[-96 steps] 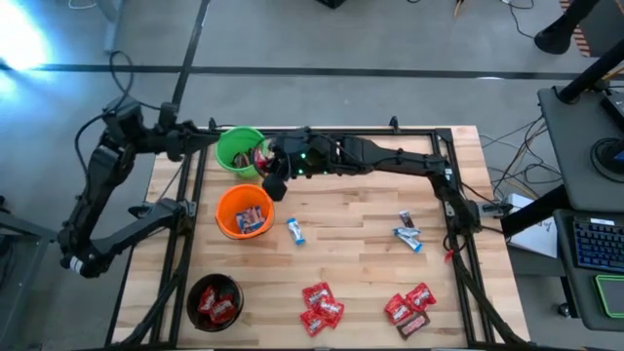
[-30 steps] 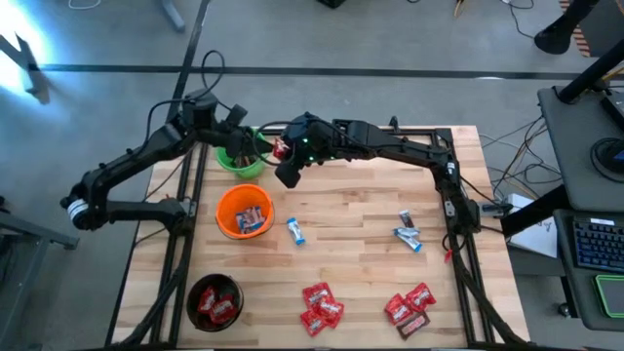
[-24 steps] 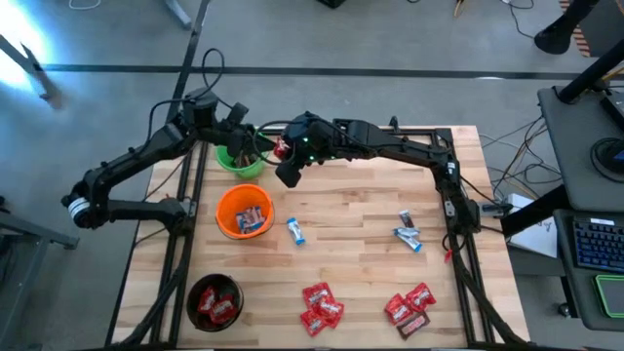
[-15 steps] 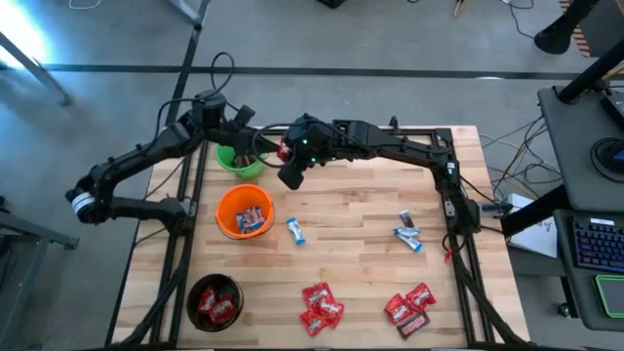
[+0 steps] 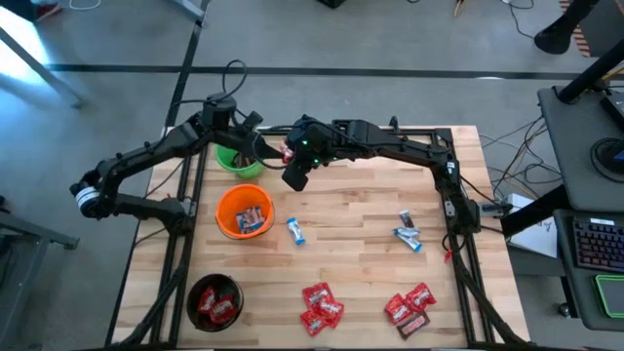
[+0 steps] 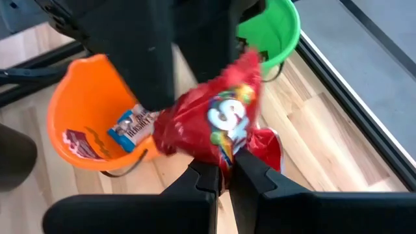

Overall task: Organize candy in baskets
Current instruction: Put the red candy into the black bucket

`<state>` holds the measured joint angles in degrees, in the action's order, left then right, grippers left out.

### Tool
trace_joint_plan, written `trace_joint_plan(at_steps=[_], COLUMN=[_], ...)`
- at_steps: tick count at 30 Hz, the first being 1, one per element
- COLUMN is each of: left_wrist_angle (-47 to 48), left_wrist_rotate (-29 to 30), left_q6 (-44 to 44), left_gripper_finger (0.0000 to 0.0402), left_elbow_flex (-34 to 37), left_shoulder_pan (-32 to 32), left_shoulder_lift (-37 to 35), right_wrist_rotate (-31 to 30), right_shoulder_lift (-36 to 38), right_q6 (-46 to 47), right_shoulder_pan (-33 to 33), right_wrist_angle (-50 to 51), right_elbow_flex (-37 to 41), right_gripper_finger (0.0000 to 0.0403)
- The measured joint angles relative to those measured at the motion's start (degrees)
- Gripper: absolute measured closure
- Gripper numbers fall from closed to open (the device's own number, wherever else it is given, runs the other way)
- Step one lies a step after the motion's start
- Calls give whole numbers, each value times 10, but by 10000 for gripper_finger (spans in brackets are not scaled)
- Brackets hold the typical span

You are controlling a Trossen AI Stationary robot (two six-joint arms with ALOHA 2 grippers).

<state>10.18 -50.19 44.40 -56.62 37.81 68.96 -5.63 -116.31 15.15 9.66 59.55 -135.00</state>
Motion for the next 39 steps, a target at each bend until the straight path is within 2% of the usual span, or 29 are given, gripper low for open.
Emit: trace_joint_plan(at_steps=[8, 13, 19, 31, 36, 39], left_wrist_angle=[0, -7, -21, -27, -28, -28], left_wrist_rotate=[-7, -7, -6, -5, -4, -4], left_q6=[27, 27, 30, 30, 30, 30], left_gripper_finger=[180, 199, 244, 358, 392, 397], left_elbow_flex=[0, 0, 0, 0, 0, 0], left_shoulder_pan=[-3, -3, -3, -2, -2, -2], left_shoulder_lift=[21, 28, 30, 30, 30, 29], right_wrist_rotate=[-4, -5, -3, 0, 0, 0], right_shoulder_lift=[0, 0, 0, 0, 0, 0], right_q6=[-2, -18, -24, -27, -27, -27], right_shoulder_pan=[1, 0, -3, -8, -8, -8], right_wrist_angle=[13, 13, 9, 2, 2, 1], right_elbow_flex=[0, 0, 0, 0, 0, 0], right_gripper_finger=[390, 390, 390, 390, 390, 390])
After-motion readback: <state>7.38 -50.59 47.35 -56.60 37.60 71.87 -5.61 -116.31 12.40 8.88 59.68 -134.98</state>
